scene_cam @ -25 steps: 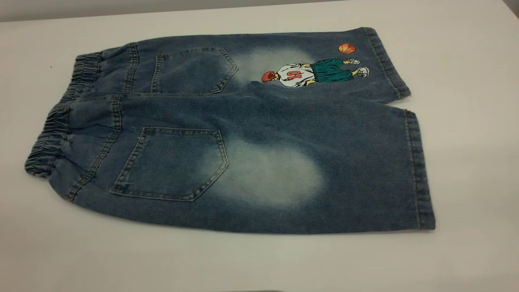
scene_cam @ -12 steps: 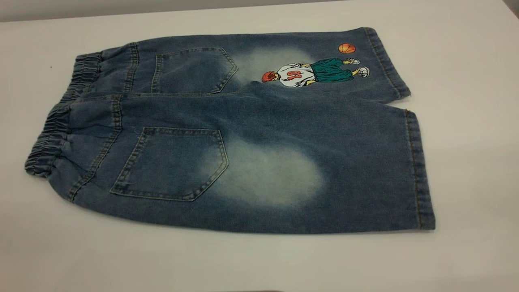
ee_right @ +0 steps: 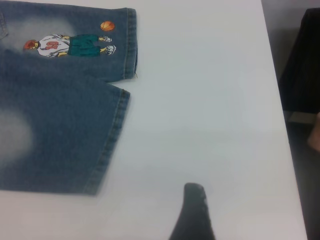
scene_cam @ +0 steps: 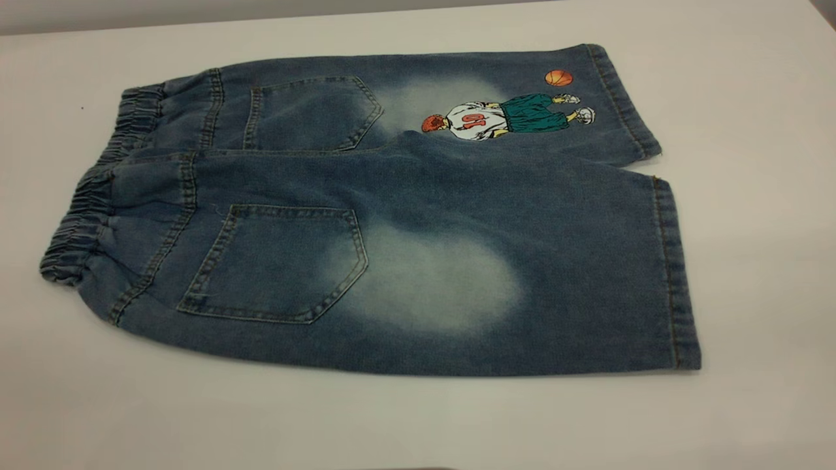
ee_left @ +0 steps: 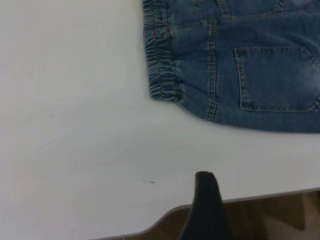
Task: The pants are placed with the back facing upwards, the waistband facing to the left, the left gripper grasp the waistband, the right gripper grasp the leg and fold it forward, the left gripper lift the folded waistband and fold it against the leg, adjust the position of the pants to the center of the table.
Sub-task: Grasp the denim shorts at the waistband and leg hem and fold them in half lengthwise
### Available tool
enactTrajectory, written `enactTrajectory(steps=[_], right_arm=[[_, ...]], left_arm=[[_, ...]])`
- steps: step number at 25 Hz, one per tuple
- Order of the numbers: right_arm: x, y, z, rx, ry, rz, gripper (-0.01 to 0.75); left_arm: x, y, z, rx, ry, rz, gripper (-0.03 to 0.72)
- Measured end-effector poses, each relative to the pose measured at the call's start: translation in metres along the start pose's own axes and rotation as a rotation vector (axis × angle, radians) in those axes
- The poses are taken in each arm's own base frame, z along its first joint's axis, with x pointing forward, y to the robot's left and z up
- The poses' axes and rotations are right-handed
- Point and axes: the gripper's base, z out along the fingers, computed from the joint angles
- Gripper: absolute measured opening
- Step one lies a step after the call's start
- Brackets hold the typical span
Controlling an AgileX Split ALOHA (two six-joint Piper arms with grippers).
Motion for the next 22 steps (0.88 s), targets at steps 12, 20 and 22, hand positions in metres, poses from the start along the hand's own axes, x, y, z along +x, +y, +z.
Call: enactTrajectory(steps=[12, 20, 22], right_arm=[[0.0, 0.0, 0.0, 0.0, 0.0, 0.0, 0.491], [-0.009, 0.001, -0.005, -0.039, -0.064, 0.005, 0.491], [-0.019, 0.002, -0.012, -0.061, -0.116, 0.001, 0.491]], left_arm=[[0.0, 0.0, 0.0, 0.0, 0.0, 0.0, 0.497], [-0.001, 0.0, 0.0, 0.0, 0.001, -0.034, 0.497], [-0.007, 0.001, -0.001, -0.004, 0.005, -0.086, 0.497]])
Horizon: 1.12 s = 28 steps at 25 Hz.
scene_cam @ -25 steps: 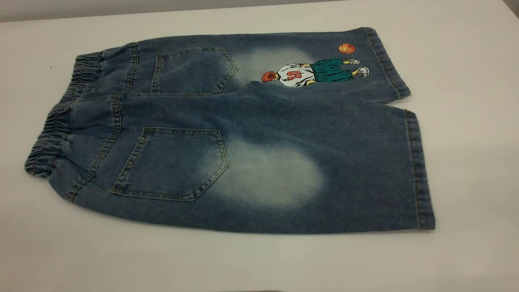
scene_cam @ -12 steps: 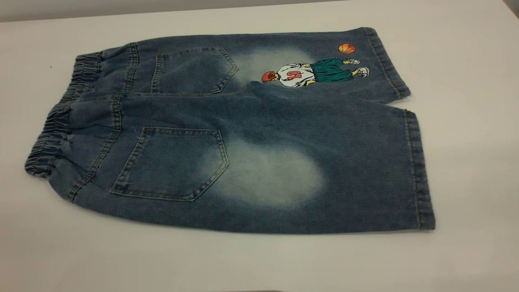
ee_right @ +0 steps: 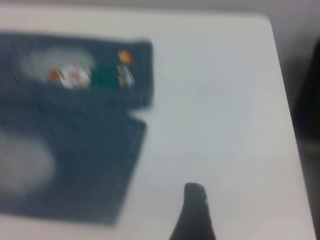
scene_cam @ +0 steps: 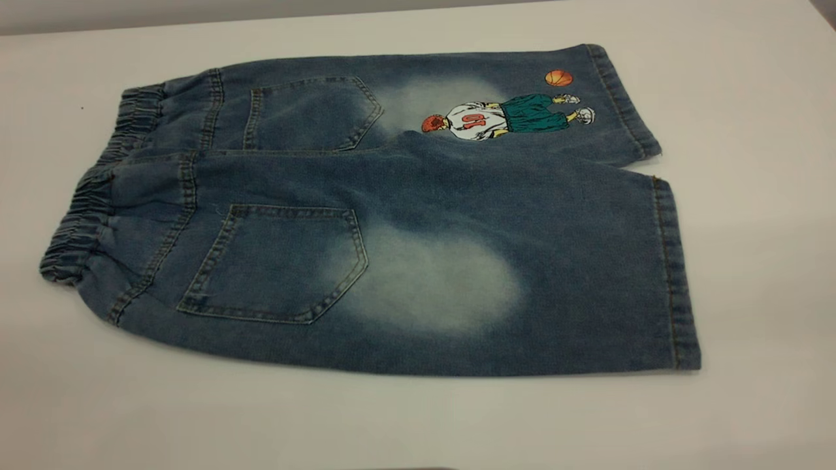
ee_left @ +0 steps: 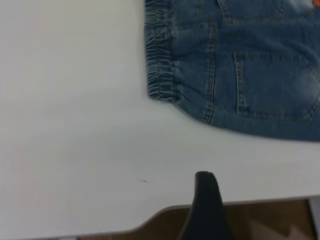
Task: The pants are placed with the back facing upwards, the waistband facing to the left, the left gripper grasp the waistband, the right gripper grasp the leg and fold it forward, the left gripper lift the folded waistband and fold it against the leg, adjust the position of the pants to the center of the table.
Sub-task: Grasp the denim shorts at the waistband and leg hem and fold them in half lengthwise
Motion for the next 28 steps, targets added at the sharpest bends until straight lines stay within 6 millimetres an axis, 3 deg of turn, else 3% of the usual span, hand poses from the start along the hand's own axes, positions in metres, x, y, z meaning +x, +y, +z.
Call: enactTrajectory(steps=[4, 7, 12, 17, 22, 28], right_arm=[[-0.026, 0.001, -0.008, -0.018, -0.071, -0.005, 0.503], [-0.043, 0.001, -0.002, -0.022, -0.074, 0.004, 0.535], [-0.059, 0.001, 0.031, -0.038, 0.034, 0.04, 0.603], [-0.067, 0.002, 0.067, -0.076, 0.18, 0.095, 0.605], [-0.07, 0.005, 0.093, -0.13, 0.264, 0.116, 0.602], [-0.072, 0.01, 0.109, -0.196, 0.302, 0.114, 0.594]], left_arm=[[-0.022, 0.002, 0.007, -0.029, 0.044, -0.089, 0.497], [-0.046, 0.002, 0.02, -0.038, 0.068, -0.11, 0.497], [-0.083, 0.004, 0.064, -0.049, 0.124, -0.124, 0.503], [-0.105, 0.006, 0.123, -0.056, 0.232, -0.152, 0.519], [-0.098, 0.01, 0.187, -0.069, 0.377, -0.185, 0.519], [-0.07, 0.017, 0.254, -0.098, 0.521, -0.194, 0.52]])
